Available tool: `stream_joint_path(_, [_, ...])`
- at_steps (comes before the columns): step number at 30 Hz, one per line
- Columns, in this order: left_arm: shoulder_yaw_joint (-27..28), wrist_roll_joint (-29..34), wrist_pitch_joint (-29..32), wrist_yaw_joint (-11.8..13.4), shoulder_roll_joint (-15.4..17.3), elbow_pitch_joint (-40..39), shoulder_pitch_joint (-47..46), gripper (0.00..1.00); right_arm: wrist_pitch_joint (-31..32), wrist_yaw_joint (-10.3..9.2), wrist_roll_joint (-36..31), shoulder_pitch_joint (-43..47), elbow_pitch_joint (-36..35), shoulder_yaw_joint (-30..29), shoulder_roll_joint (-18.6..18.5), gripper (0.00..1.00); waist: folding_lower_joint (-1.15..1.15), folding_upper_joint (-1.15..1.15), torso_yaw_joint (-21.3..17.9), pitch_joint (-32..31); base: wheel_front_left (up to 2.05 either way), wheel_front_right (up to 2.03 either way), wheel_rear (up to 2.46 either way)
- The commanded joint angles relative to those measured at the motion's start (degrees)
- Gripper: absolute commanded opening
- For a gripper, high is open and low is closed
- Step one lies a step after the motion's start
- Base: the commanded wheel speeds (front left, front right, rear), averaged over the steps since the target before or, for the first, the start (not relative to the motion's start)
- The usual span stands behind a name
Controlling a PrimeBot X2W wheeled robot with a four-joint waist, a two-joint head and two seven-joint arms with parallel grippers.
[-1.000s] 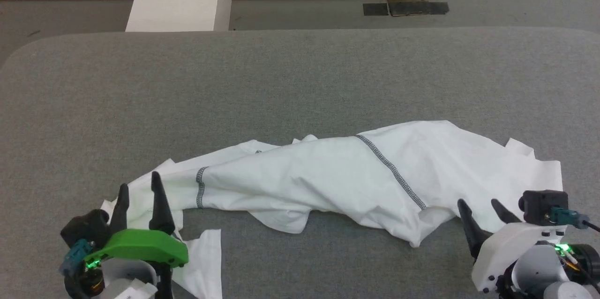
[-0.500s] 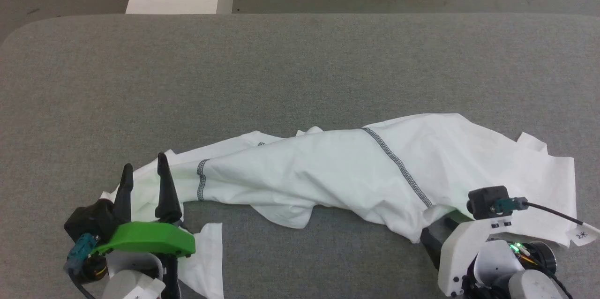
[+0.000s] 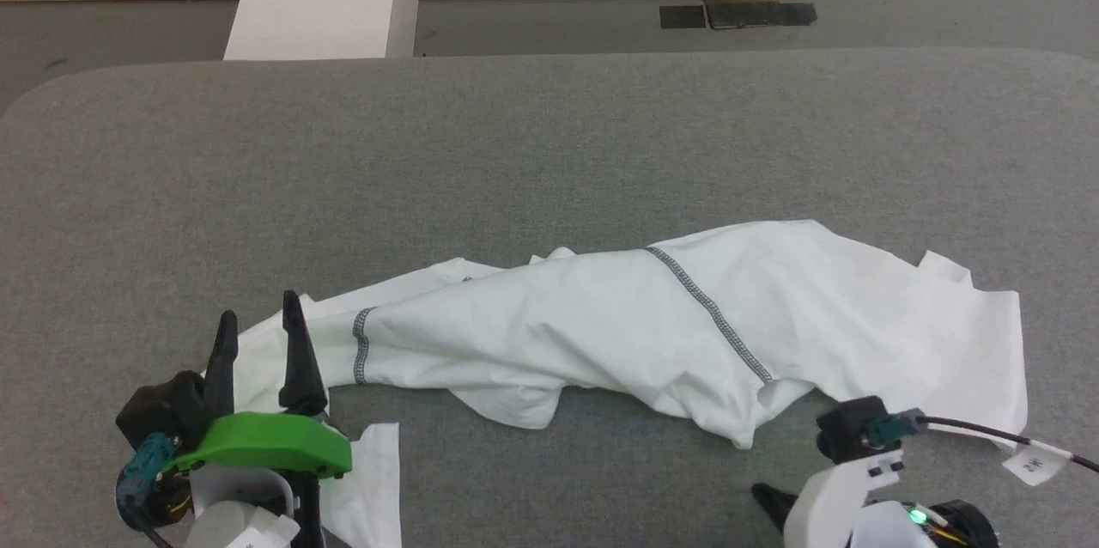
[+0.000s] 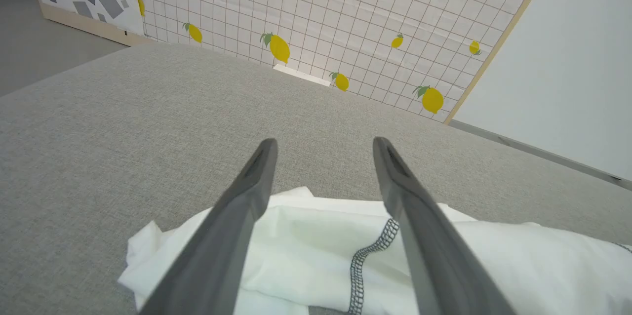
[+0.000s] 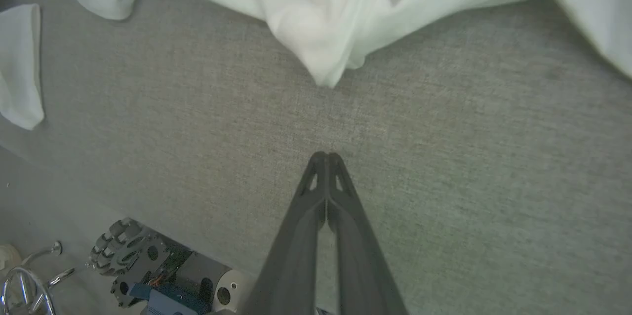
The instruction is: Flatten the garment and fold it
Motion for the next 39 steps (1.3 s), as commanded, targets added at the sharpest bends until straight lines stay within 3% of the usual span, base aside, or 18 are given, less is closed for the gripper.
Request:
stream_joint_path(1, [0.22,0.35,-0.43,-0.44,-0.24,0.15,0.06,1.00,-0.99,0.26,-0.96,0.77,-2.52,-1.85,-0.01,0.00,0.00,0.00,-0.50,-0.45,0.00,0.00,0.00])
stream_joint_path(2, [0.26,0.37,-0.43,-0.47,-0.25,0.12,0.07,1.00,-2.05,0.26,-1.28,1.11,-3.71,-2.98,0.00,0.04,0.00,0.00,-0.60,-0.49,0.00,0.00,0.00])
stream_joint_path(3, [0.29,0.39,-0.43,-0.52,-0.26,0.05,0.09,1.00,-3.75,0.26,-1.16,1.41,-4.87,-4.16,0.00,0.38,0.00,0.00,-0.71,-0.50,0.00,0.00,0.00])
stream_joint_path(4, [0.31,0.43,-0.43,-0.56,-0.26,-0.01,0.11,1.00,-5.19,0.26,-0.75,1.60,-5.44,-5.12,0.00,1.00,0.00,0.00,-0.79,-0.49,0.00,0.00,0.00])
stream_joint_path(13, [-0.06,0.80,-0.43,-0.97,-0.30,-0.46,-0.83,1.00,-15.95,0.26,3.51,-1.63,-2.05,-2.99,0.01,1.00,0.00,0.00,-0.12,0.87,0.00,0.00,0.00])
stream_joint_path(22, [-0.71,0.65,-0.43,-0.85,-0.31,-0.73,-1.69,1.00,-15.51,0.26,2.09,-9.65,10.19,1.60,0.01,1.00,0.00,0.00,1.94,2.79,0.00,0.00,0.00])
stream_joint_path(23, [-0.81,0.55,-0.43,-0.80,-0.31,-0.67,-1.73,1.00,-14.92,0.26,1.96,-10.38,11.61,2.06,0.01,0.89,0.00,0.00,2.23,2.88,0.00,0.00,0.00])
stream_joint_path(24, [-0.95,0.48,-0.43,-0.79,-0.31,-0.62,-1.73,1.00,-14.24,0.26,1.56,-10.72,12.61,2.34,0.01,0.12,0.00,0.00,2.47,2.87,0.00,0.00,0.00])
stream_joint_path(25, [-1.20,0.41,-0.43,-0.77,-0.31,-0.51,-1.68,1.00,-12.93,0.26,0.93,-10.77,13.57,2.90,0.01,0.00,0.00,0.00,2.79,2.72,0.00,0.00,0.00])
stream_joint_path(31, [-2.00,0.03,-0.43,-0.40,-0.31,0.24,-0.63,1.00,-4.30,0.26,0.39,-5.41,10.39,4.83,0.01,0.00,0.00,0.00,3.60,0.70,0.00,0.00,0.00])
stream_joint_path(39, [-1.69,0.08,-0.43,-0.43,-0.31,1.25,0.97,1.00,7.79,0.26,-0.28,8.19,-5.12,3.82,0.01,0.00,0.00,0.00,2.15,-2.25,0.00,0.00,0.00])
